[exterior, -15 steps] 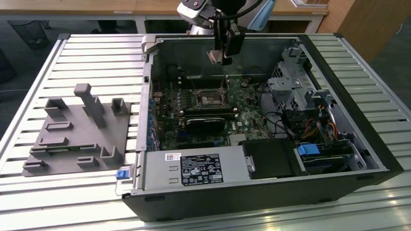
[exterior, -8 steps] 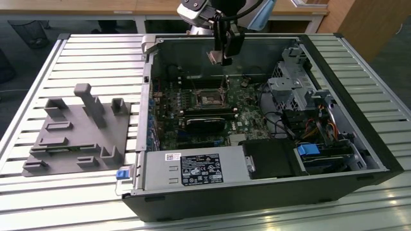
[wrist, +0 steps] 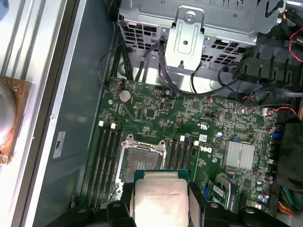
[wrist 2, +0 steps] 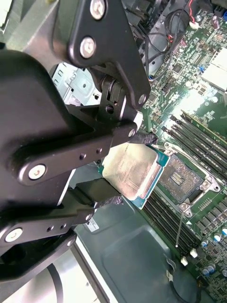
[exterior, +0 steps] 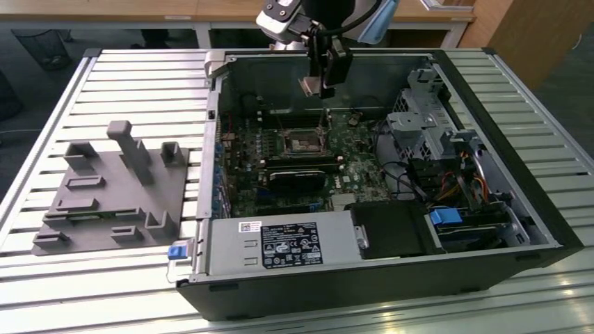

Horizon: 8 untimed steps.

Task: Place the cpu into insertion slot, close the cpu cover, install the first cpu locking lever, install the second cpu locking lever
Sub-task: 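Place the cpu into insertion slot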

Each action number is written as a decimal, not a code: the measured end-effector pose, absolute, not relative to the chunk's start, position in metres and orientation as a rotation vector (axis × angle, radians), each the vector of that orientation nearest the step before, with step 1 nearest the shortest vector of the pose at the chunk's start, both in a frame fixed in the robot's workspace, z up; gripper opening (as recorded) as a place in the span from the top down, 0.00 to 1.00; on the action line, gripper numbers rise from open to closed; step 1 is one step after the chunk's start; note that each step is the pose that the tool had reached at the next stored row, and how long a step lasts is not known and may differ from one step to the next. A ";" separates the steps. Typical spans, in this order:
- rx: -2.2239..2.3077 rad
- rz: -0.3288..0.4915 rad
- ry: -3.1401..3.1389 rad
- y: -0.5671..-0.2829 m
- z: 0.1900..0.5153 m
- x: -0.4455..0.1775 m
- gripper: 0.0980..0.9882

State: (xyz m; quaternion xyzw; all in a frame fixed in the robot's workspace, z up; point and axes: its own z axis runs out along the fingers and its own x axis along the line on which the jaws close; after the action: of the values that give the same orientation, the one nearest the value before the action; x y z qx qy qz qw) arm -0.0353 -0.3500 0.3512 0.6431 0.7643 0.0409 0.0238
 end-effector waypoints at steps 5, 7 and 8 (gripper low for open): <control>1.990 0.126 2.365 -0.350 0.350 -0.035 0.50; 1.990 0.126 2.365 -0.350 0.349 -0.035 0.50; 1.990 0.126 2.365 -0.350 0.349 -0.035 0.50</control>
State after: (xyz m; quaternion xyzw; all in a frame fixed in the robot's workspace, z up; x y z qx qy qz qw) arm -0.0353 -0.3500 0.3490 0.6431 0.7643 0.0408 0.0238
